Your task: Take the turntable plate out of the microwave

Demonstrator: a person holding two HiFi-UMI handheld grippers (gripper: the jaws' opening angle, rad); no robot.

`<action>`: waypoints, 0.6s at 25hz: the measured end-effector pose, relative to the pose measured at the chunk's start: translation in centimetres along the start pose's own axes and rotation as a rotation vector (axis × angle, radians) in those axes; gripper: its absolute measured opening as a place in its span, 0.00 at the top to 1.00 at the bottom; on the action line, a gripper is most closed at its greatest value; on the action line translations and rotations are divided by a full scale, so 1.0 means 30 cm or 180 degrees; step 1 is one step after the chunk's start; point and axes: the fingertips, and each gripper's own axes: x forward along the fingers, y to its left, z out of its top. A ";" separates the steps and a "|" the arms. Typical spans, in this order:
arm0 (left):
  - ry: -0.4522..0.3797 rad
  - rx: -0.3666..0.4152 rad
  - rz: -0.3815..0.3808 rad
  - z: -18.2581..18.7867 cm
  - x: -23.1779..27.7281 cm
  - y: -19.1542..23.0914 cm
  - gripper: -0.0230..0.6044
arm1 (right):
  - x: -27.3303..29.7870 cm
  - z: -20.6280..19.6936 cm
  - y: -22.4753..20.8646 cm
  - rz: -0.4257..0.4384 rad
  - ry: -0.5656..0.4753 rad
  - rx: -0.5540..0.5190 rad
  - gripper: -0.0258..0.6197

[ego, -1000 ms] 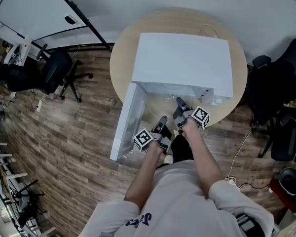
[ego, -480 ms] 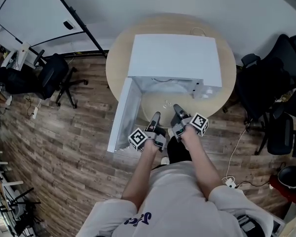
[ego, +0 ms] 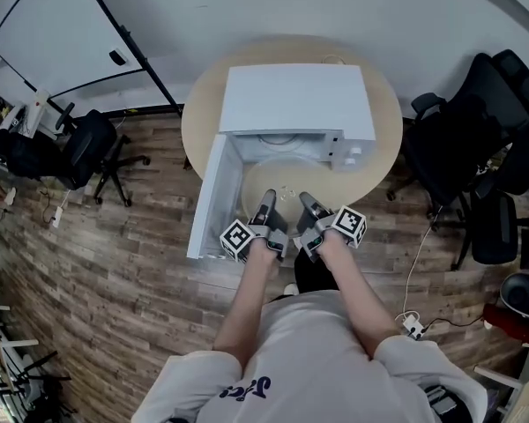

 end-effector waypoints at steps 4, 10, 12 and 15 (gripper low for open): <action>0.0006 0.0003 0.0018 -0.028 -0.030 -0.059 0.84 | -0.049 -0.016 0.071 0.0050 -0.0035 -0.0022 0.90; 0.0106 0.0067 0.0124 -0.061 -0.054 -0.205 0.84 | -0.100 -0.030 0.206 0.0109 -0.0070 0.0050 0.90; 0.0110 0.0116 0.0098 -0.069 -0.060 -0.274 0.84 | -0.117 -0.037 0.263 0.0126 -0.0070 0.0048 0.90; 0.0117 0.0142 0.0008 -0.076 -0.065 -0.370 0.84 | -0.137 -0.041 0.352 0.0152 -0.0079 -0.0038 0.90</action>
